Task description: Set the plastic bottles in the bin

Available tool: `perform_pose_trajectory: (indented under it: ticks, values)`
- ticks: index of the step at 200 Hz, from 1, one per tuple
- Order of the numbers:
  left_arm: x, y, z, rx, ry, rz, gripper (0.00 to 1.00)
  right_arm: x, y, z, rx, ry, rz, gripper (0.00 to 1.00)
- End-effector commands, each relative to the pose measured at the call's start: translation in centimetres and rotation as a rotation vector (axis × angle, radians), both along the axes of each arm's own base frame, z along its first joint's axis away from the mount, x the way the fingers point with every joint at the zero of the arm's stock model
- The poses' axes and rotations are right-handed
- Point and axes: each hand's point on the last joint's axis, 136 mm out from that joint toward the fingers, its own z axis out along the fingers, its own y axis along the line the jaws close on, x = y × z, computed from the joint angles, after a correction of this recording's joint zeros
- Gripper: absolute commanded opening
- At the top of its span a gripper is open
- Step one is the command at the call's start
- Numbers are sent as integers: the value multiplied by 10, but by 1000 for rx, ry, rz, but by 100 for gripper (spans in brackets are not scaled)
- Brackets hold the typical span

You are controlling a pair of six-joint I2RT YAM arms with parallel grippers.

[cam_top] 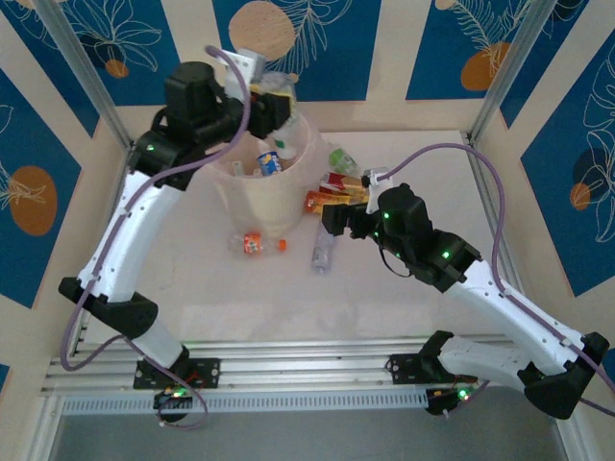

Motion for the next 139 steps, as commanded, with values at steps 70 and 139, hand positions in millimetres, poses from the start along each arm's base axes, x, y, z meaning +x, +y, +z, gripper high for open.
perform_pose_trajectory:
  ticks: [70, 139]
  values:
    - [64, 73, -25, 29, 76, 236, 37, 8, -33, -25, -80, 138, -229, 99]
    - [101, 50, -103, 30, 292, 166, 37, 17, -35, -72, -148, 359, -342, 99]
